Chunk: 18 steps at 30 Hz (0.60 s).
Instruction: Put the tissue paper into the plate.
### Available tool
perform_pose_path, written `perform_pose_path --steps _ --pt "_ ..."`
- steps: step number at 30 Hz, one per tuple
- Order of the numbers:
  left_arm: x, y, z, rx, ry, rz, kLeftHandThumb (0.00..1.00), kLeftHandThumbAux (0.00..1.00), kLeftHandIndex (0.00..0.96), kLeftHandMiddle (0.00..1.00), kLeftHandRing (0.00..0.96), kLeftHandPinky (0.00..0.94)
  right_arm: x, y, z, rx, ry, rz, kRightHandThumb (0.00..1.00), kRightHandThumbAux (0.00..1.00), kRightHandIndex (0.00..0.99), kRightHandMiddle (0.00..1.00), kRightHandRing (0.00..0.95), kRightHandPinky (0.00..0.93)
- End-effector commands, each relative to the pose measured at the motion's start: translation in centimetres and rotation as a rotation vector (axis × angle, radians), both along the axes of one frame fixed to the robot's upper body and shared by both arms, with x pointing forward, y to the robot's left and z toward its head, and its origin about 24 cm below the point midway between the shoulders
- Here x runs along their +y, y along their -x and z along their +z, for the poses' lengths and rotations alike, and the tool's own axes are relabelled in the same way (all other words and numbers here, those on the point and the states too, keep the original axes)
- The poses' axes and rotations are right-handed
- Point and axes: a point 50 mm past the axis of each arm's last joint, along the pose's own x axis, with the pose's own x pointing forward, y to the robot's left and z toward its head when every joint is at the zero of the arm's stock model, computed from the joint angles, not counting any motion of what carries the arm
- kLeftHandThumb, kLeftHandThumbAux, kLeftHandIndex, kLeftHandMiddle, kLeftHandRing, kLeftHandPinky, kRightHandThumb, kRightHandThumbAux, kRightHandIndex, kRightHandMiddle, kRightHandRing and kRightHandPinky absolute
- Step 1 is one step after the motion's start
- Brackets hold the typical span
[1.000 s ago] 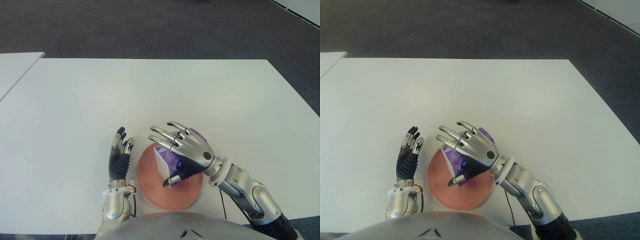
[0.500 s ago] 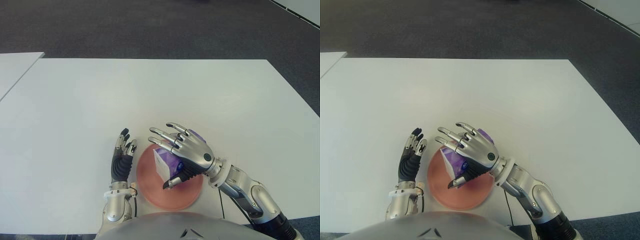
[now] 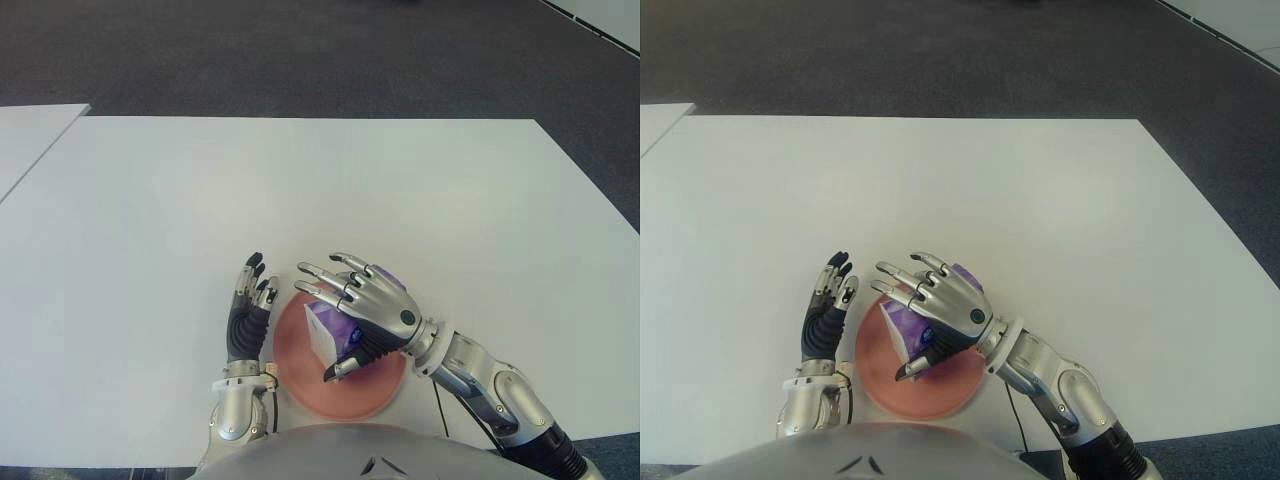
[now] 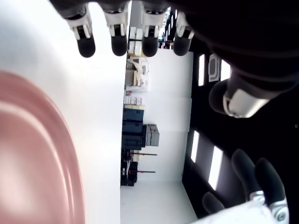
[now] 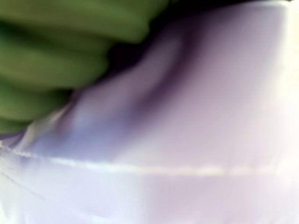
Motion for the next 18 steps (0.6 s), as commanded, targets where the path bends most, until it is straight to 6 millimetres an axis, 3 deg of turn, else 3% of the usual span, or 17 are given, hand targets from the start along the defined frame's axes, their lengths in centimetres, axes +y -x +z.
perform_pose_path --steps 1,11,18 --pt "-0.6 -0.1 -0.4 0.032 0.07 -0.003 0.086 0.423 0.0 0.004 0.0 0.0 -0.1 -0.4 0.9 -0.036 -0.007 -0.006 0.079 0.317 0.0 0.0 0.0 0.0" --pt "0.1 0.4 -2.2 0.154 0.203 0.061 0.074 0.433 0.0 0.0 0.0 0.0 -0.1 -0.6 2.0 -0.086 0.001 -0.012 0.099 0.314 0.0 0.0 0.0 0.0" --pt "0.0 0.6 -1.6 0.132 0.171 0.008 0.053 0.397 0.0 0.0 0.0 0.0 -0.2 -0.7 2.4 -0.092 -0.014 -0.009 0.084 0.316 0.0 0.0 0.0 0.0"
